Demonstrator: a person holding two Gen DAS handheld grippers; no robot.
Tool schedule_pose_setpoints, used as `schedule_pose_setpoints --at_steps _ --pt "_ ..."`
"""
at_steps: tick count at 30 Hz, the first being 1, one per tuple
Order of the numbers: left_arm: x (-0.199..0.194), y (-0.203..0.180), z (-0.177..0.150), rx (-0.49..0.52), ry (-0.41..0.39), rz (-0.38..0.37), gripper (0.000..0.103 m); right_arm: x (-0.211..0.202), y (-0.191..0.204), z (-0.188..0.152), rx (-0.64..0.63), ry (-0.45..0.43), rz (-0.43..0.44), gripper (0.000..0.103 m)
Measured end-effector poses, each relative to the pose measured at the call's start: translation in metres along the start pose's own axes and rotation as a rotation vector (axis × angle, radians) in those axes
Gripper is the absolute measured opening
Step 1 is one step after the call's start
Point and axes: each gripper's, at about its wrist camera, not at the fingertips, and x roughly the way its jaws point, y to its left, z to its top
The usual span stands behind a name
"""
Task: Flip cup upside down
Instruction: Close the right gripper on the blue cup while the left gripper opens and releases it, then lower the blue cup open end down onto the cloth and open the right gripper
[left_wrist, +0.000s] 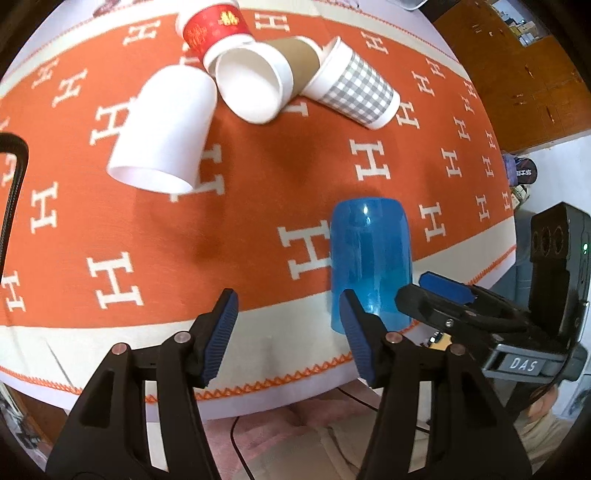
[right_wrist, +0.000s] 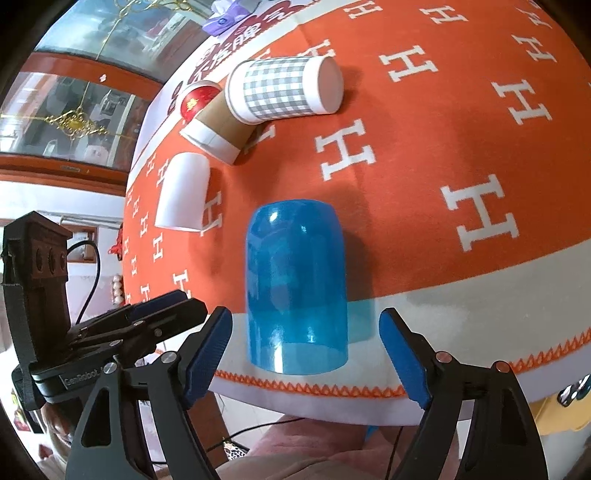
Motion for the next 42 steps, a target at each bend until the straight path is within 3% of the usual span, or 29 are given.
schedule_pose_setpoints --at_steps 11,18,25,28,29,30,37,42 --pt "-0.028 0.001 -0.022 0.015 -0.25 0.06 0.061 0.005 -0.002 0.007 -0.035 0.028 0.045 0.085" --pt "-0.018 0.011 -0.027 -0.005 -0.294 0.093 0.061 0.025 -0.004 0.024 -0.052 0.087 0.133 0.085" --pt "-0.004 0.021 -0.03 -0.04 -0.292 0.086 0.061 0.055 -0.002 0.042 -0.095 0.154 0.169 0.087" --pt "-0.002 0.024 -0.033 -0.044 -0.295 0.092 0.061 0.059 0.002 0.045 -0.109 0.143 0.156 0.077" --pt "-0.002 0.025 -0.035 -0.046 -0.296 0.094 0.061 0.061 0.003 0.045 -0.116 0.147 0.153 0.068" --pt "-0.002 0.025 -0.036 -0.048 -0.299 0.094 0.061 0.062 0.005 0.044 -0.125 0.148 0.153 0.068" --pt "-0.006 0.027 -0.044 -0.063 -0.328 0.111 0.061 0.037 0.024 0.03 -0.231 0.01 0.141 0.067" --pt "-0.012 0.028 -0.048 -0.081 -0.38 0.135 0.061 0.015 0.047 0.023 -0.373 -0.236 0.069 0.067"
